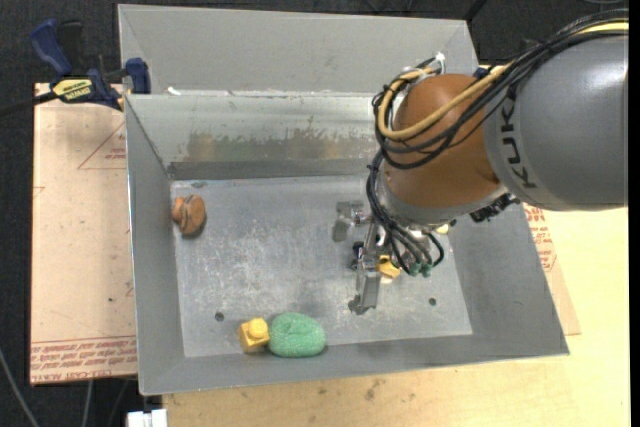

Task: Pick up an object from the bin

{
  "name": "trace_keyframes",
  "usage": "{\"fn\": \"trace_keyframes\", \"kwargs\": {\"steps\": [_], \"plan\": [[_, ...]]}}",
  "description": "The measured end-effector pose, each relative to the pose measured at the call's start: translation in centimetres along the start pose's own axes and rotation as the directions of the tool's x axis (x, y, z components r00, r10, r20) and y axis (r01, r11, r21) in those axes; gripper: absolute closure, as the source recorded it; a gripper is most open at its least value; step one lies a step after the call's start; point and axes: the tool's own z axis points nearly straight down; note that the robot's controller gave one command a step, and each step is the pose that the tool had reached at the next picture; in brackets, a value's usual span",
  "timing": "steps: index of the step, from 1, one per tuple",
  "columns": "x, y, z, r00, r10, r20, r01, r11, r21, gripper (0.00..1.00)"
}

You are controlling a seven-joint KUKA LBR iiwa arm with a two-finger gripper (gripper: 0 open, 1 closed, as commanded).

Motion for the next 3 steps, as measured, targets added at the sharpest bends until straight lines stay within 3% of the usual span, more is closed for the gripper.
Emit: {"fn": "trace_keyframes", "kwargs": {"steps": [1, 2, 3], "plan": [[-0.2, 0.0, -0.4, 1.000, 0.002, 0.007, -0.002, 1.000, -0.001, 0.00], [-0.2, -3.8, -0.4, 1.000, 0.007, 0.008, -0.007, 1.000, -0.001, 0.00], [-3.1, -6.3, 1.0, 0.996, -0.093, 0.010, 0.093, 0.996, 0.003, 0.00]]}}
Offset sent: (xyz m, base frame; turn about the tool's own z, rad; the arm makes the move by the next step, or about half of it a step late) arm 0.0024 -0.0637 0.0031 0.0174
